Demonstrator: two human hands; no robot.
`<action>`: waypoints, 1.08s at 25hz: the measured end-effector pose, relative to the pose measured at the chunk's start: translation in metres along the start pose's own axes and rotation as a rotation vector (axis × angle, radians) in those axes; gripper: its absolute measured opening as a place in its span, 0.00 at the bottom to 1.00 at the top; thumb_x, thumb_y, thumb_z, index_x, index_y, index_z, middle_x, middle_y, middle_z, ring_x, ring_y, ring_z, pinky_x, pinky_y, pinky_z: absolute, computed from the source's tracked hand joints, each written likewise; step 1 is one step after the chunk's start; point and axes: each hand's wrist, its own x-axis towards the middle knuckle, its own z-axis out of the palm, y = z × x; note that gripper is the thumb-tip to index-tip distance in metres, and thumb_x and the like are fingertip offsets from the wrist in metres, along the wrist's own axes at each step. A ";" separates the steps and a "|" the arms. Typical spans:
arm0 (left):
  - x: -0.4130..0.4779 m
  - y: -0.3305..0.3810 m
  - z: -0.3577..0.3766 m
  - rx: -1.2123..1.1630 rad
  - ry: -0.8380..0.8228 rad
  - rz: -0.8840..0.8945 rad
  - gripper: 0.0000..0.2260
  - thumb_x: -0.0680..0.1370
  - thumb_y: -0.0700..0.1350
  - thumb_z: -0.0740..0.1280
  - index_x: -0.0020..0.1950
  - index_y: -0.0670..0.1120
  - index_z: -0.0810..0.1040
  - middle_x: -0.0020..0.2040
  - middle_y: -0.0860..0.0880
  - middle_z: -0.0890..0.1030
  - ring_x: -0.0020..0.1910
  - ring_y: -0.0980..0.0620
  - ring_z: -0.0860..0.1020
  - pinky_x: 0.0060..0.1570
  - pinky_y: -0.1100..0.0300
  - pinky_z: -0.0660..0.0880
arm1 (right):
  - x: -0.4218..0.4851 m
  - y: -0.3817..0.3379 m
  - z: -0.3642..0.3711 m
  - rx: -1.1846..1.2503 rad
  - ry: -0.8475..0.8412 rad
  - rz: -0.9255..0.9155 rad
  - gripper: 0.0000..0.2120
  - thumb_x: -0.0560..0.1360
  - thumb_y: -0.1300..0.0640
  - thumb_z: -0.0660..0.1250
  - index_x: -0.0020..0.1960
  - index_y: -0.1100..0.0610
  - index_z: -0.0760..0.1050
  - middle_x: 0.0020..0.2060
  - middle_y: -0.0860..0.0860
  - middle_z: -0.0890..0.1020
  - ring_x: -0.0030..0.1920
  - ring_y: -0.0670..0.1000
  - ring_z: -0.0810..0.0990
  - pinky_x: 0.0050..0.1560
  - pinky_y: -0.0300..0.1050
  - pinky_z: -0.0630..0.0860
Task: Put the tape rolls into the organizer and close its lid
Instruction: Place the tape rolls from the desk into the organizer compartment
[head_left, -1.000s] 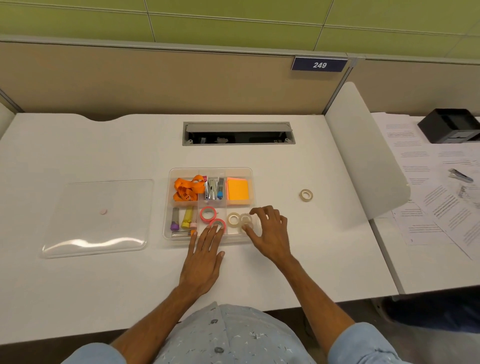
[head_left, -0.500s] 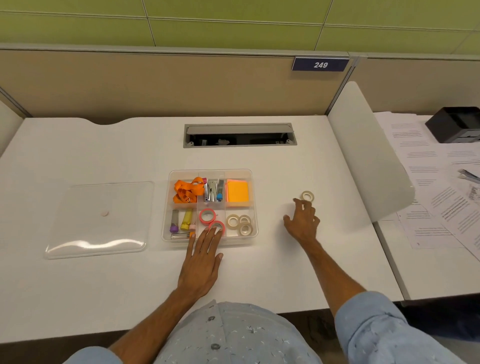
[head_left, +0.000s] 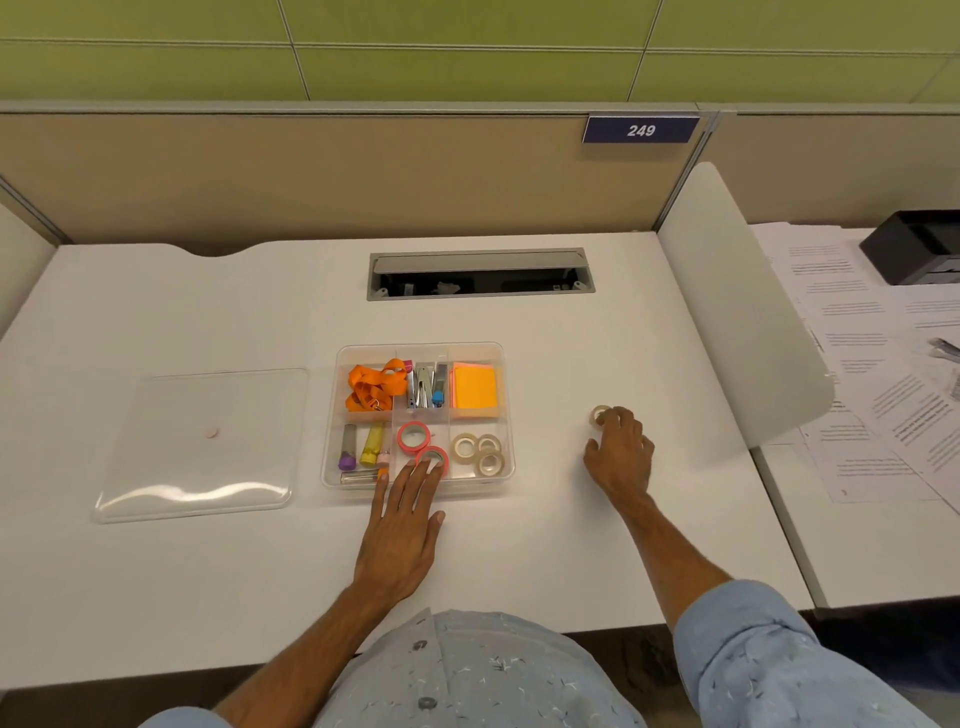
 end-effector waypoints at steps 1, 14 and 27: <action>0.000 0.000 0.000 -0.001 -0.003 0.000 0.29 0.88 0.55 0.55 0.87 0.52 0.49 0.88 0.50 0.52 0.87 0.49 0.49 0.86 0.37 0.48 | -0.003 0.000 0.002 -0.013 0.003 -0.008 0.18 0.82 0.59 0.66 0.72 0.56 0.73 0.73 0.52 0.73 0.75 0.55 0.73 0.76 0.55 0.70; -0.002 -0.005 -0.004 -0.007 -0.020 0.029 0.29 0.88 0.56 0.53 0.87 0.52 0.47 0.88 0.50 0.51 0.87 0.49 0.49 0.86 0.38 0.48 | -0.047 -0.044 0.012 0.361 -0.010 -0.228 0.21 0.80 0.47 0.74 0.70 0.49 0.77 0.59 0.47 0.80 0.64 0.51 0.78 0.67 0.55 0.72; -0.003 -0.007 -0.008 -0.012 -0.048 0.038 0.29 0.87 0.57 0.49 0.87 0.51 0.48 0.88 0.49 0.51 0.87 0.48 0.49 0.86 0.37 0.47 | -0.064 -0.089 0.030 0.085 -0.031 -0.386 0.20 0.86 0.40 0.62 0.73 0.47 0.76 0.69 0.46 0.78 0.71 0.50 0.75 0.73 0.51 0.69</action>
